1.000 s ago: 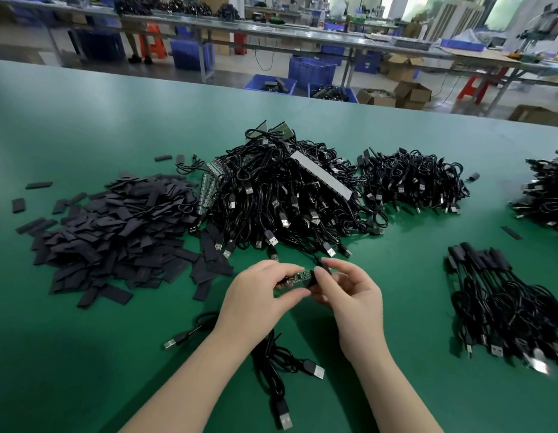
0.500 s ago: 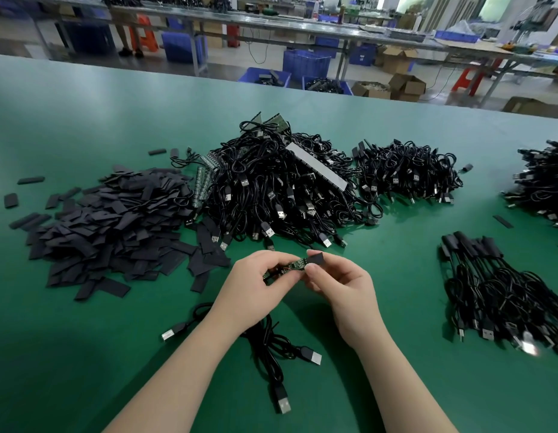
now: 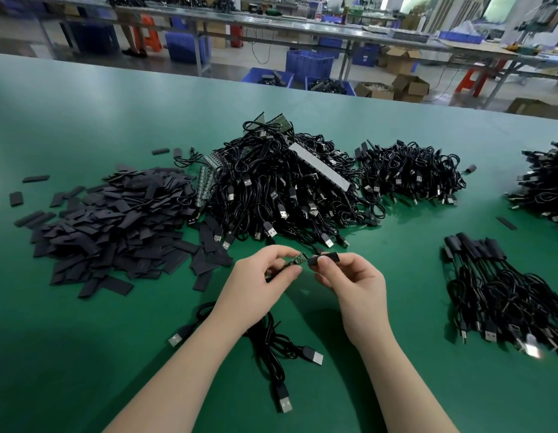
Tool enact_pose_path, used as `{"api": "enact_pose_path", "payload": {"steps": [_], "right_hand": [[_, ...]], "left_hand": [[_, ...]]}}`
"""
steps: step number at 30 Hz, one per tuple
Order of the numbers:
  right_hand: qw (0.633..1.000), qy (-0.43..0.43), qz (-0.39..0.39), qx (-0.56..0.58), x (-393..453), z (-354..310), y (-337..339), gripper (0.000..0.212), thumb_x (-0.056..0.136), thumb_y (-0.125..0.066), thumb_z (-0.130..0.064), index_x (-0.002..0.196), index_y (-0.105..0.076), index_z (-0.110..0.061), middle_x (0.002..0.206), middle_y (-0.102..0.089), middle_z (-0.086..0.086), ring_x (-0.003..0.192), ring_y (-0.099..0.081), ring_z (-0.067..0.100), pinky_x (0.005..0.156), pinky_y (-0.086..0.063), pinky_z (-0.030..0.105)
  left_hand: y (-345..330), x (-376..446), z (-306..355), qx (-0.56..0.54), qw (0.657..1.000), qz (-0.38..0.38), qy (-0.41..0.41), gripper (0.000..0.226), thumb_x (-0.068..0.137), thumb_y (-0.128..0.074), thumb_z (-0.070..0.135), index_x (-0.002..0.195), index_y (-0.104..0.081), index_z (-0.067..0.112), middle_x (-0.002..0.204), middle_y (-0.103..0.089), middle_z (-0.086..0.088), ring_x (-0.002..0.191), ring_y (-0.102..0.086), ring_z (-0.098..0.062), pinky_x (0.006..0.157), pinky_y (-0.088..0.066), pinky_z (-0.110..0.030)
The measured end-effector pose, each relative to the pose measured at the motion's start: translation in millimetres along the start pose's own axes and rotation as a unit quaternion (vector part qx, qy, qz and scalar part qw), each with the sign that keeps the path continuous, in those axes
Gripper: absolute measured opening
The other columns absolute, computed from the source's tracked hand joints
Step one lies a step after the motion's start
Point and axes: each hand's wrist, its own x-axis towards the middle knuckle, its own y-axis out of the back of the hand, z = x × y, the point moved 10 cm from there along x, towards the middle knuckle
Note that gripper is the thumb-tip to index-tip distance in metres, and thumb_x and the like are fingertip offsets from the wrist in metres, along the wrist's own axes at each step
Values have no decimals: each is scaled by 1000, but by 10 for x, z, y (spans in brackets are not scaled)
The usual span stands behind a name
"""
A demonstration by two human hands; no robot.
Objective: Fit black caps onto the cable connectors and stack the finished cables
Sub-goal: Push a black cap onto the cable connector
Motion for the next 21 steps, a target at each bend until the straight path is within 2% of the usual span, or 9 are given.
{"api": "enact_pose_path", "payload": {"steps": [2,5,7,10,13,16,21], "right_hand": [[1000,11,11,0,-3,-23,29,6,72,-76,-31,75,-76,-26,82,-76,4,79,-72,16,75,-58,25],[1000,22,14,-6,-9,-46,32,2,77,-75,-26,76,-75,-25,82,-76,5,80,-72,17,76,-58,26],[999,28,12,-15,-8,-58,24,9,81,-76,-18,75,-75,-25,82,-76,5,78,-72,16,74,-57,24],[999,35,10,-31,-9,-72,17,21,86,-73,-6,74,-74,-24,81,-75,6,75,-71,14,72,-57,23],[999,38,8,-35,-21,-98,4,21,85,-73,-7,74,-73,-25,83,-75,7,77,-72,15,72,-57,23],[998,37,9,-41,-23,-102,9,23,86,-73,-6,74,-73,-25,83,-75,7,76,-72,15,72,-57,23],[998,36,13,-39,-22,-97,14,25,86,-73,-5,74,-73,-27,82,-75,7,76,-72,15,73,-57,23]], "left_hand": [[12,7,-16,2,1000,6,3,21,90,-65,35,92,-59,55,84,-70,24,85,-64,6,74,-44,-5],[11,1,5,10,1000,3,-2,23,88,-67,37,89,-60,59,86,-67,25,83,-63,2,72,-47,-9],[5,-8,26,14,1000,0,-9,25,85,-69,40,88,-60,64,90,-65,26,84,-62,2,72,-46,-9],[-27,-9,46,8,1000,-11,-15,22,86,-68,38,86,-63,59,82,-67,25,72,-61,3,65,-45,-9],[-28,-12,45,2,1000,-13,-13,16,85,-64,44,93,-62,59,81,-67,22,72,-62,1,64,-44,-8],[-35,-12,11,-3,1000,-21,-1,22,82,-65,50,103,-58,54,80,-68,19,71,-62,-1,66,-43,-7],[-9,-18,37,0,1000,-7,-17,15,77,-63,57,92,-61,54,72,-67,19,64,-59,-3,62,-47,-14]]}}
